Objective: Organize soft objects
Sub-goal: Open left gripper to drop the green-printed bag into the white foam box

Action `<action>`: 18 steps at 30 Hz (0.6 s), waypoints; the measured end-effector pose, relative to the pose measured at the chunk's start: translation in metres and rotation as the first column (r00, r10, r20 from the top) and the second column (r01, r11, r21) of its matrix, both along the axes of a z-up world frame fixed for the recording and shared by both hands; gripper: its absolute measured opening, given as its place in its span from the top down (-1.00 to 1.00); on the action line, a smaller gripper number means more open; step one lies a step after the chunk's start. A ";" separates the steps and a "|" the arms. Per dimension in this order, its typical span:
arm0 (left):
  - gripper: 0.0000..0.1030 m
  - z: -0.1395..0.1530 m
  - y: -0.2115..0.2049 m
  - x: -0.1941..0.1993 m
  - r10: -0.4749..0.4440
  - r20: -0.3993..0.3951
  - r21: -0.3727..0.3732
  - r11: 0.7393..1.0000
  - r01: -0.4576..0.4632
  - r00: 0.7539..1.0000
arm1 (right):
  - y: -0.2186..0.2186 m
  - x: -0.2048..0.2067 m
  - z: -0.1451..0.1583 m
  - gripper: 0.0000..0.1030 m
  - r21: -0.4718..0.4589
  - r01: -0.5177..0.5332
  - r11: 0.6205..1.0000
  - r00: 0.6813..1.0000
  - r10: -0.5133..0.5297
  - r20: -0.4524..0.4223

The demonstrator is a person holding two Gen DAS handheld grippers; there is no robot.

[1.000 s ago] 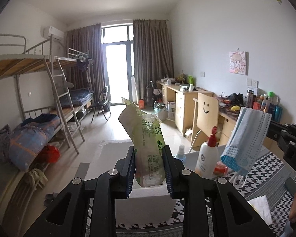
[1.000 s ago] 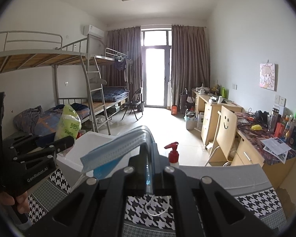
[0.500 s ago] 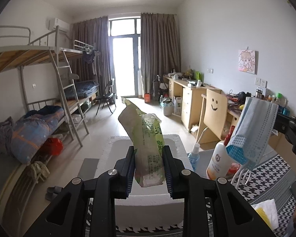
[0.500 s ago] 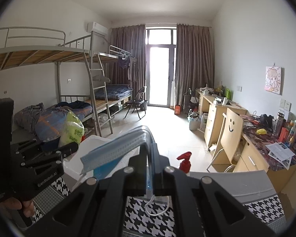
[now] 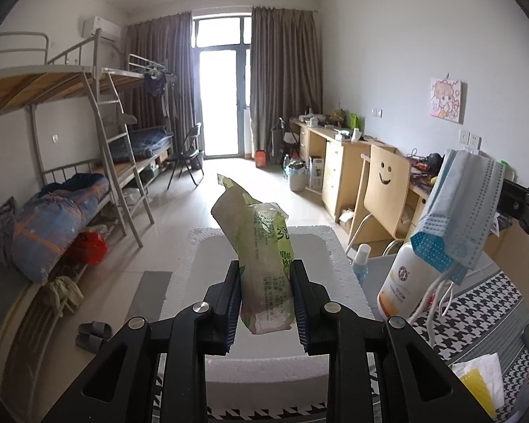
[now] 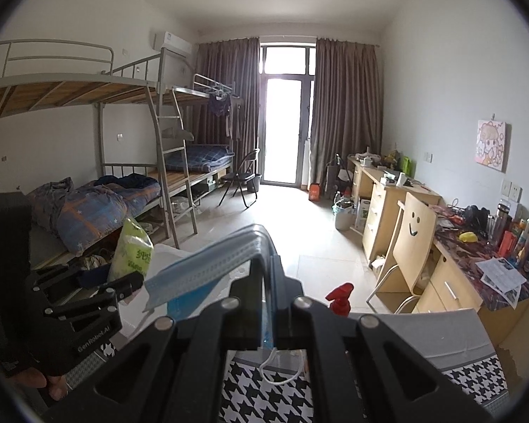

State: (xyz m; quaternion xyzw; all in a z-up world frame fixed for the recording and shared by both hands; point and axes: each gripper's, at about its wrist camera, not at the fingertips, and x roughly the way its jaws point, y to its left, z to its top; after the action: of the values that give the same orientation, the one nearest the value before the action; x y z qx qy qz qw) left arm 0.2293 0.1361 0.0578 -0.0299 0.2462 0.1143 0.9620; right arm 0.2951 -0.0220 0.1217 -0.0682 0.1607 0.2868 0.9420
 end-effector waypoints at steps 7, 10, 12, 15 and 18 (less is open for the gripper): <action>0.42 -0.010 0.005 0.015 -0.010 -0.043 -0.015 1.000 0.010 0.999 | 0.003 0.008 -0.004 0.89 -0.011 0.010 1.000 1.000 -0.010 -0.012; 0.28 -0.014 0.008 0.019 -0.015 -0.059 -0.019 1.000 0.014 0.998 | 0.003 0.011 -0.005 0.89 -0.016 0.017 1.000 1.000 -0.017 -0.014; 0.04 -0.015 0.010 0.019 -0.011 -0.065 -0.026 1.000 0.010 0.998 | 0.003 0.014 -0.006 0.89 -0.020 0.023 1.000 1.000 -0.023 -0.019; -0.32 -0.013 0.013 0.016 0.008 -0.050 -0.017 1.000 -0.009 0.999 | 0.004 0.017 -0.007 0.89 -0.022 0.028 0.999 0.999 -0.029 -0.025; -0.52 -0.011 0.018 0.011 0.040 -0.036 -0.011 0.999 -0.040 0.999 | 0.004 0.017 -0.007 0.89 -0.023 0.029 0.999 0.999 -0.030 -0.026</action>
State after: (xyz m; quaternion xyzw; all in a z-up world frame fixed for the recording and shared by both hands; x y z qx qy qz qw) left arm 0.2404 0.1538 0.0471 -0.0383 0.2631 0.1324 0.9549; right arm 0.3126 -0.0179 0.1145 -0.0728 0.1772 0.2718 0.9431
